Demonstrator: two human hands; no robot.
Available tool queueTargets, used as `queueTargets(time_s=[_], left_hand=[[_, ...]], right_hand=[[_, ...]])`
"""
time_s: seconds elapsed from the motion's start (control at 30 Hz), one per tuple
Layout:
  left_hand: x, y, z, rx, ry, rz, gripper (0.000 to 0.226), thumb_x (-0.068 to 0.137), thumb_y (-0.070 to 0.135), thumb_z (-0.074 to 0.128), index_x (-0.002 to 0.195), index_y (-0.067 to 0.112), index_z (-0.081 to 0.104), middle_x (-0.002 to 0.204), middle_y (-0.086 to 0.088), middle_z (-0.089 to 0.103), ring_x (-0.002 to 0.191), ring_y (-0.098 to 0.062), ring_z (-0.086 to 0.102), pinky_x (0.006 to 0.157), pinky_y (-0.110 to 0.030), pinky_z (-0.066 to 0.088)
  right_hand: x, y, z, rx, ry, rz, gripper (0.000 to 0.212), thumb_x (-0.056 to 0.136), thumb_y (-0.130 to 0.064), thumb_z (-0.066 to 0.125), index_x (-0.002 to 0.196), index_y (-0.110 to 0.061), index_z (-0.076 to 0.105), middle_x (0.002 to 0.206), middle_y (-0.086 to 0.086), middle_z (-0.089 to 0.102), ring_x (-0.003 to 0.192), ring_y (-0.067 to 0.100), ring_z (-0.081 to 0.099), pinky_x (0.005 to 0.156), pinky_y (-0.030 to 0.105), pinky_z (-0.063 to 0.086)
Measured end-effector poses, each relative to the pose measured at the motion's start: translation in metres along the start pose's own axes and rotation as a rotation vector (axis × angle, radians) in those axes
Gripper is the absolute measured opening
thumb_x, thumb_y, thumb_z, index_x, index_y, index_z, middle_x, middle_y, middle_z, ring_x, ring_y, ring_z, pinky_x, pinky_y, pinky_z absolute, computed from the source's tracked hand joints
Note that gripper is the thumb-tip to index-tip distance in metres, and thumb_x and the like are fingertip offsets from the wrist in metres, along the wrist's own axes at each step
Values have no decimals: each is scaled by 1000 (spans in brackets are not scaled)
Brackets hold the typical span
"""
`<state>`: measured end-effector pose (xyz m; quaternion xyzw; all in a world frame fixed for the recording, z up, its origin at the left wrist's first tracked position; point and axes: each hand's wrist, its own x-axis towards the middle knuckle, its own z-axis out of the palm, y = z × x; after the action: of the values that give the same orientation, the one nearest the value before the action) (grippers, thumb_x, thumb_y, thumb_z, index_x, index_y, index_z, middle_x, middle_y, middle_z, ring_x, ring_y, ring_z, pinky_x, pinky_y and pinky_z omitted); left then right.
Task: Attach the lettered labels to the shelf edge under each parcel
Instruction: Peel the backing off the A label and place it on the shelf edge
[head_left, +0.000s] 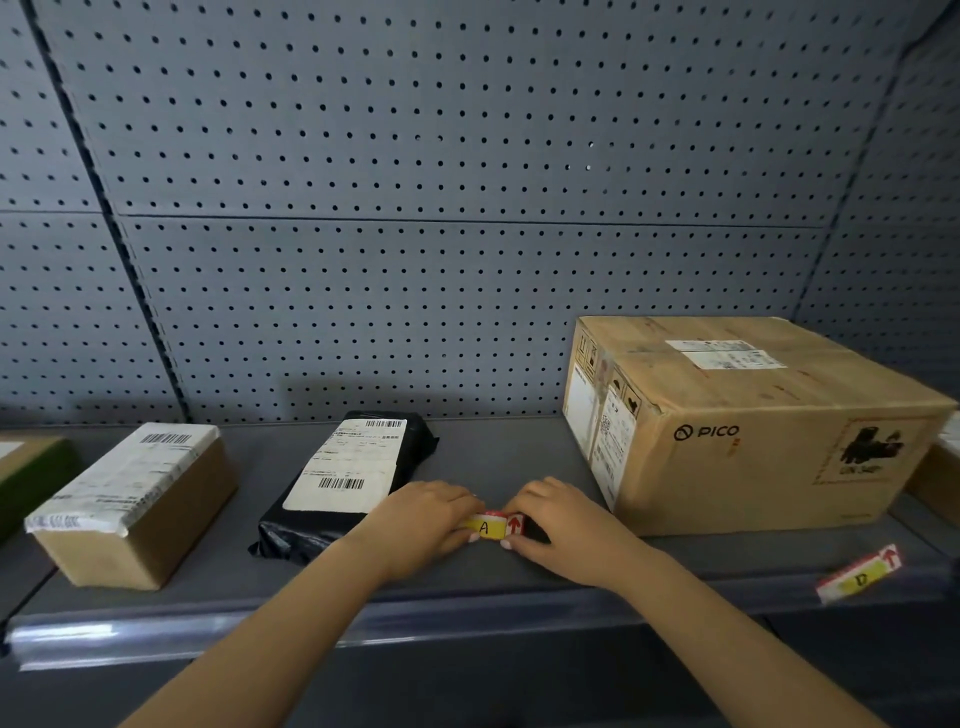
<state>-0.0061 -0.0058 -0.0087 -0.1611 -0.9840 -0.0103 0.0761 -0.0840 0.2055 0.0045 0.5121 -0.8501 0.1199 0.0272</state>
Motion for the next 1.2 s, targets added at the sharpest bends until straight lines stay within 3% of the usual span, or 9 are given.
queueTargets(time_s=[0.23, 0.37, 0.43, 0.6, 0.77, 0.97, 1.2], left_hand=[[1, -2, 0, 29, 26, -20, 72, 85, 58, 19, 133, 18, 55, 124, -4, 61, 111, -25, 58, 94, -37, 44], [2, -3, 0, 88, 193, -8, 50, 86, 50, 40, 118, 20, 64, 101, 2, 65, 84, -18, 65, 74, -27, 51], [4, 1, -4, 131, 271, -6, 45, 87, 46, 43, 114, 19, 67, 98, 2, 66, 80, -17, 65, 71, -25, 51], [1, 6, -19, 227, 494, -23, 43, 92, 37, 46, 115, 10, 70, 106, -5, 69, 89, -23, 64, 89, -31, 41], [-26, 0, -34, 301, 565, -100, 39, 95, 32, 48, 119, 8, 68, 111, -8, 68, 94, -25, 64, 94, -36, 40], [-91, -10, -54, 397, 561, -249, 35, 96, 29, 49, 121, 9, 65, 115, -7, 66, 102, -22, 57, 99, -38, 39], [-200, -10, -83, 493, 484, -508, 40, 98, 33, 47, 126, 9, 63, 120, -7, 65, 106, -26, 63, 99, -39, 41]], right_hand=[[-2, 1, -1, -18, 68, -30, 33, 94, -40, 52, 124, -25, 53, 116, -6, 55, 104, 11, 47, 89, 29, 40], [-3, 4, -4, -56, 144, -59, 28, 94, -33, 54, 119, -22, 55, 114, -5, 55, 100, 13, 49, 86, 30, 42], [-2, 6, -8, -69, 187, -66, 30, 93, -32, 55, 122, -21, 55, 115, -5, 55, 101, 13, 50, 86, 29, 43], [5, 4, -23, 29, 290, -33, 50, 88, -41, 62, 132, -21, 51, 121, -6, 54, 108, 9, 48, 87, 22, 39], [30, -14, -28, 79, 384, -110, 49, 82, -37, 71, 126, -19, 57, 114, -6, 56, 104, 12, 51, 85, 22, 36], [67, -67, -22, 174, 423, -287, 47, 78, -33, 74, 120, -16, 62, 111, -4, 57, 101, 15, 51, 88, 27, 38], [105, -167, -6, 286, 400, -510, 48, 78, -35, 74, 120, -16, 62, 109, -3, 57, 100, 16, 49, 88, 30, 40]])
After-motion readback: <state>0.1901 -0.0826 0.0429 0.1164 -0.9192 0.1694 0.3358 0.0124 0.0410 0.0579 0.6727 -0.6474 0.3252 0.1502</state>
